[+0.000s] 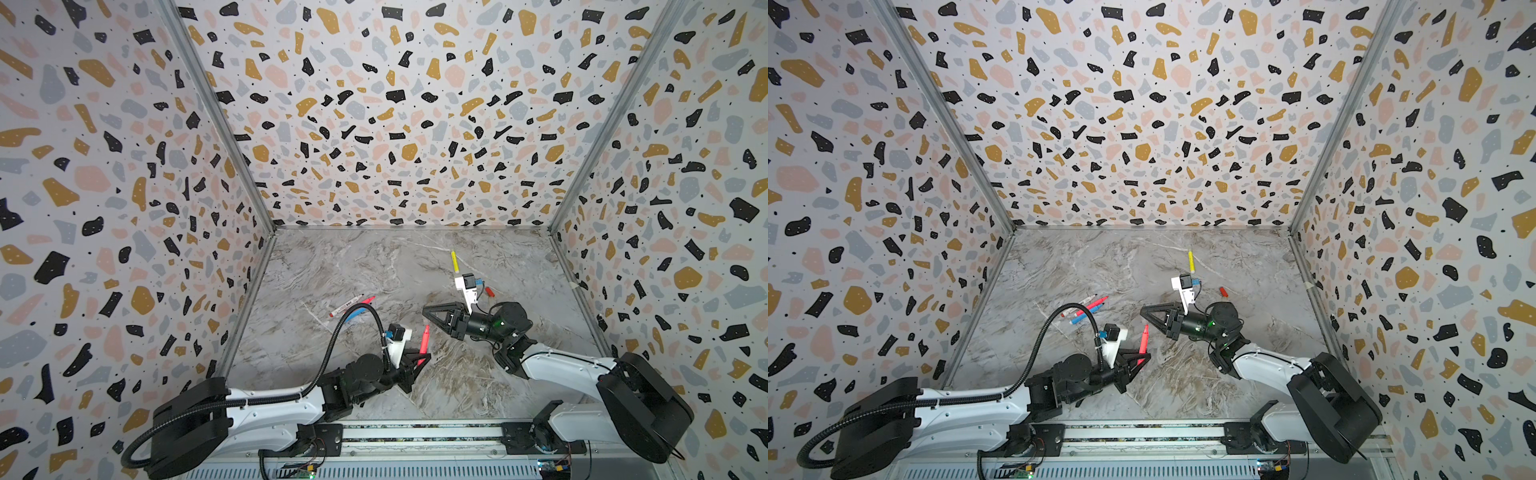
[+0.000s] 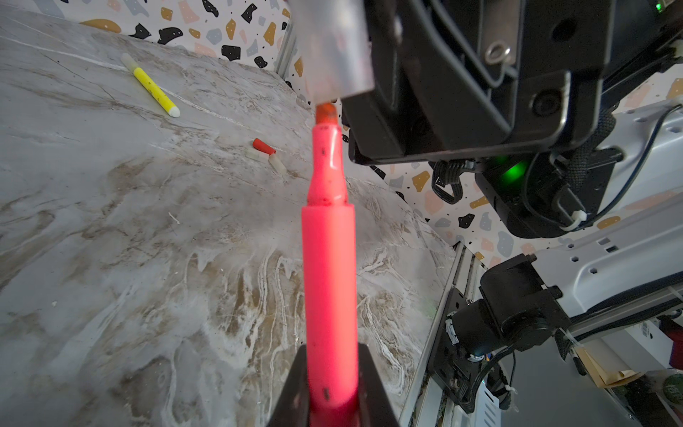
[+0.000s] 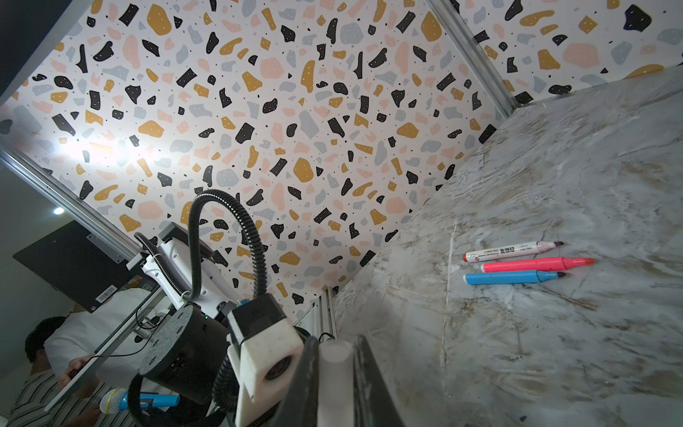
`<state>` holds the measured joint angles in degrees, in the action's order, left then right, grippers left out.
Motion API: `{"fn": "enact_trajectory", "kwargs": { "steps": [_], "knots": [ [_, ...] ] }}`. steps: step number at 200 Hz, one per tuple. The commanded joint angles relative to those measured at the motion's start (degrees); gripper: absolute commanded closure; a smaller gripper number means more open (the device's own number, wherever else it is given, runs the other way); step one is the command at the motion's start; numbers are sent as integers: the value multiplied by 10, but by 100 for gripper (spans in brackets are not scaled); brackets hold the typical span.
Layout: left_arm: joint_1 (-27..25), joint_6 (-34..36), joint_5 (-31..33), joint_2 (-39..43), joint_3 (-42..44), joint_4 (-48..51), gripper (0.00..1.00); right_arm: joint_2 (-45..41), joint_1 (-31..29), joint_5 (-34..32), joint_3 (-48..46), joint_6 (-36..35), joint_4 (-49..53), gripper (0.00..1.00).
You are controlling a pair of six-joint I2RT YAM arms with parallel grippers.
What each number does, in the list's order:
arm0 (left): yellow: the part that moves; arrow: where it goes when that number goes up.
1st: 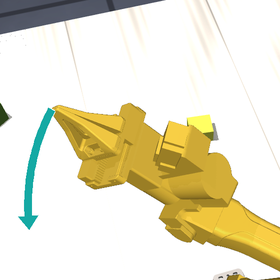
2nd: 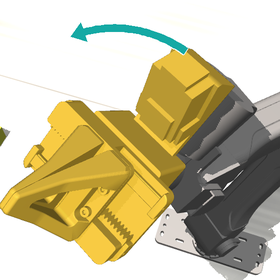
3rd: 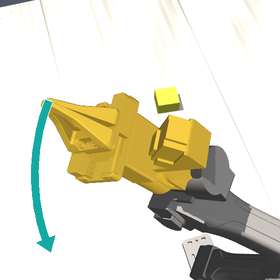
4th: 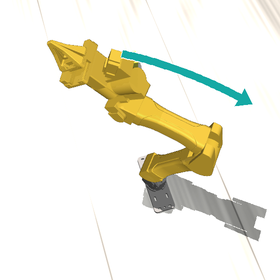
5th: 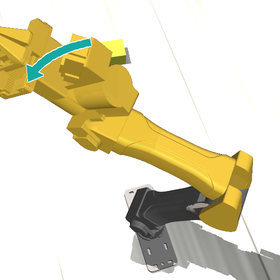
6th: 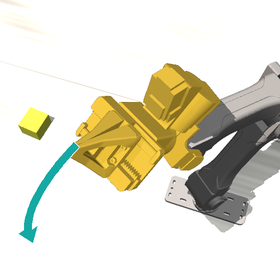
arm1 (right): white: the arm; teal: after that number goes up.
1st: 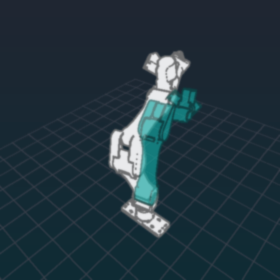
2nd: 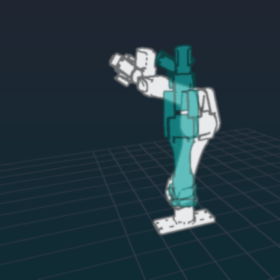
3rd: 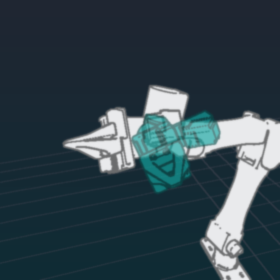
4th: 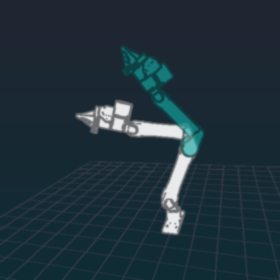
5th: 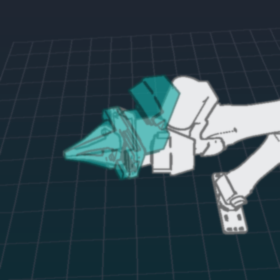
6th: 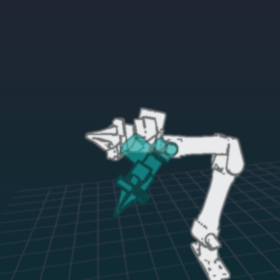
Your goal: Insert the pens into the pen caps
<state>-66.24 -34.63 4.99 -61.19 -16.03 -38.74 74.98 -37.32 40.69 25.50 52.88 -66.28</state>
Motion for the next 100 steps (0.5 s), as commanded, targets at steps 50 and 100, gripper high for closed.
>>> {"fn": "enact_trajectory", "kwargs": {
  "steps": [50,100],
  "knots": [
    [-3,8,3,16,-15,-33,100,-3,-1,-5,18,-2,0,88],
    [-3,5,3,18,-11,-34,100,5,8,0,47,1,5,88]
  ]
}}
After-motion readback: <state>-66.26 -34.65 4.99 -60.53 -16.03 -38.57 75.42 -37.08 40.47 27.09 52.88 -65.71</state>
